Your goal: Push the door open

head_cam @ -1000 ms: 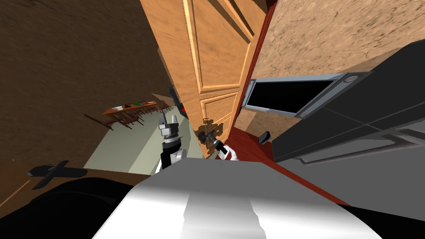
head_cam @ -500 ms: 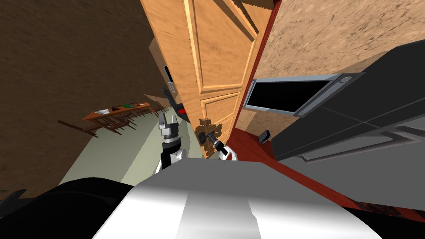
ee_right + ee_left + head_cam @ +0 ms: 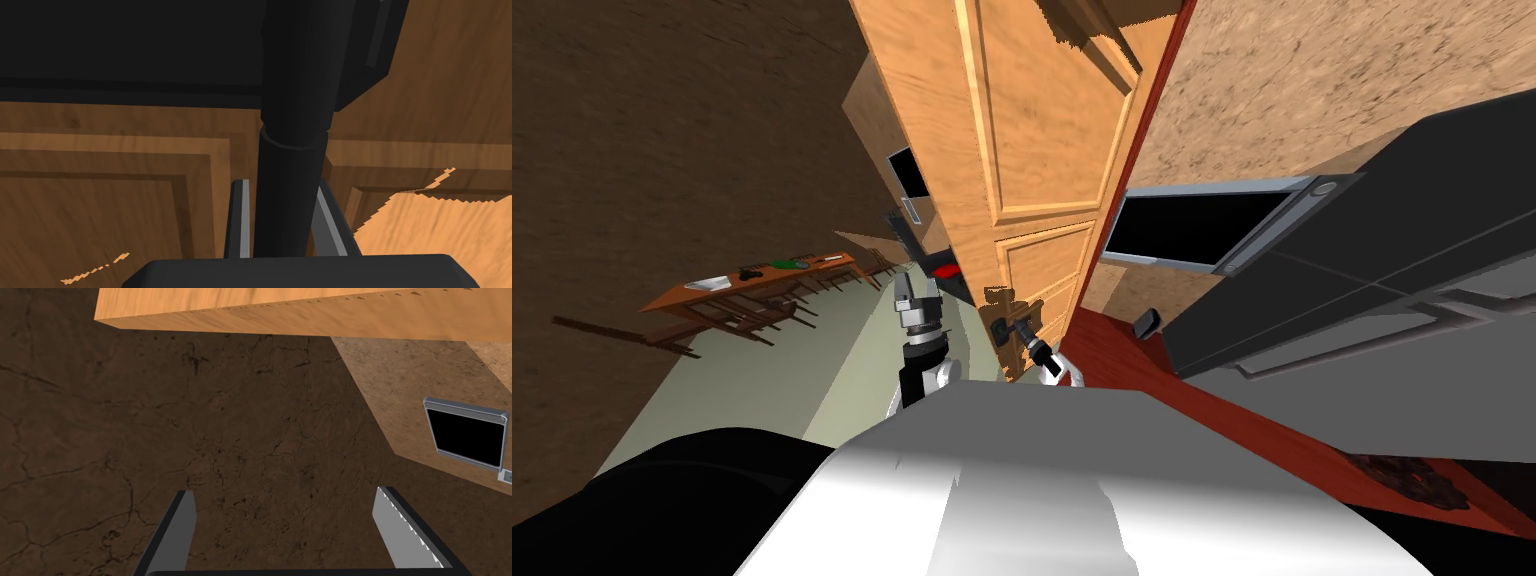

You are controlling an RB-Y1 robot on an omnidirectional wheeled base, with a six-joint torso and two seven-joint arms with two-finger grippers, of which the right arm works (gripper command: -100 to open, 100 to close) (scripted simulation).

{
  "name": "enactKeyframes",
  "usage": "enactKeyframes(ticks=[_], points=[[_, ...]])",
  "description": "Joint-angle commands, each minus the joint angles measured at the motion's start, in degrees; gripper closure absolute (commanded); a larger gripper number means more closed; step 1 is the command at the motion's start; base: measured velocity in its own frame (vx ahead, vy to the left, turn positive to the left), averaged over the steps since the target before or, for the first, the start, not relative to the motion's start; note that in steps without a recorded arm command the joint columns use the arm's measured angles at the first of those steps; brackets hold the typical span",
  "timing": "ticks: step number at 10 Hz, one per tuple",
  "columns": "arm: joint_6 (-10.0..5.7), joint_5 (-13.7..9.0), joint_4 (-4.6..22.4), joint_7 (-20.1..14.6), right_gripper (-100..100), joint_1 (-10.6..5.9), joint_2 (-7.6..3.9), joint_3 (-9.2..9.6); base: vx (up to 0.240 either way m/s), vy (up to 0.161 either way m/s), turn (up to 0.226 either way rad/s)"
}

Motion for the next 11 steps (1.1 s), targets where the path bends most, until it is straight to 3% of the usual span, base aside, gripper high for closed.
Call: enactKeyframes(ticks=[1,6,7,8,11], points=[[0.5,0.9,-0.9,-0.3,100,0.79,0.25,-1.03,0.056,0.22,-0.186],[0.95,3.2,-2.4,-0.7,100,2.87,2.79,-2.5,0.076,0.189,-0.125],[0.93,2.9,-2.2,-0.6,100,2.59,2.36,-2.58,0.031,0.083,-0.054],[0.93,2.6,-2.1,-0.3,100,2.38,1.43,-3.9,0.048,0.1,-0.048],[0.93,2.3,-1.8,0.1,100,2.16,0.81,-5.4,0.063,0.157,-0.069]])
